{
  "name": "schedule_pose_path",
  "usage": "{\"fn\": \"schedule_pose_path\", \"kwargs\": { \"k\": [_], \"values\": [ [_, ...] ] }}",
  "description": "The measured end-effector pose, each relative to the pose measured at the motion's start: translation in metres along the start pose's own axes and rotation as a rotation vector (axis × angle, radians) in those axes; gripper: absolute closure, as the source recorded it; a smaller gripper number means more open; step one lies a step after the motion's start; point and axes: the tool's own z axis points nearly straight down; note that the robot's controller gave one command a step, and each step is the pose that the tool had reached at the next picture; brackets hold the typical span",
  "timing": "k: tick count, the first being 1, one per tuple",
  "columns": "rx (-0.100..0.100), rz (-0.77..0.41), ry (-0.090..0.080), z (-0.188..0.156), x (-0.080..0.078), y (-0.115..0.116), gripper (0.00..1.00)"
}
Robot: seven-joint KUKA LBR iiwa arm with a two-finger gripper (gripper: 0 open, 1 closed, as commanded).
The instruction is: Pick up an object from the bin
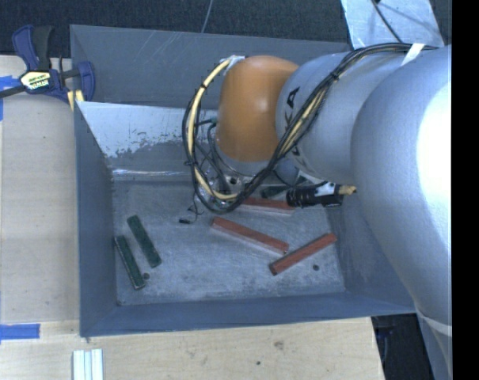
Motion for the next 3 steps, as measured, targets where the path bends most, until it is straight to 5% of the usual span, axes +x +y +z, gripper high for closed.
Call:
{"fn": "schedule_pose_path", "kwargs": {
  "k": [1, 2, 3],
  "values": [
    [0.003, 0.067, 0.002, -0.005, -0.003, -0.016, 0.0],
    [0.003, 0.103, 0.003, -0.007, -0.007, -0.028, 0.0],
    [0.004, 0.363, 0.004, 0.039, -0.012, -0.053, 0.0]
  ]
}}
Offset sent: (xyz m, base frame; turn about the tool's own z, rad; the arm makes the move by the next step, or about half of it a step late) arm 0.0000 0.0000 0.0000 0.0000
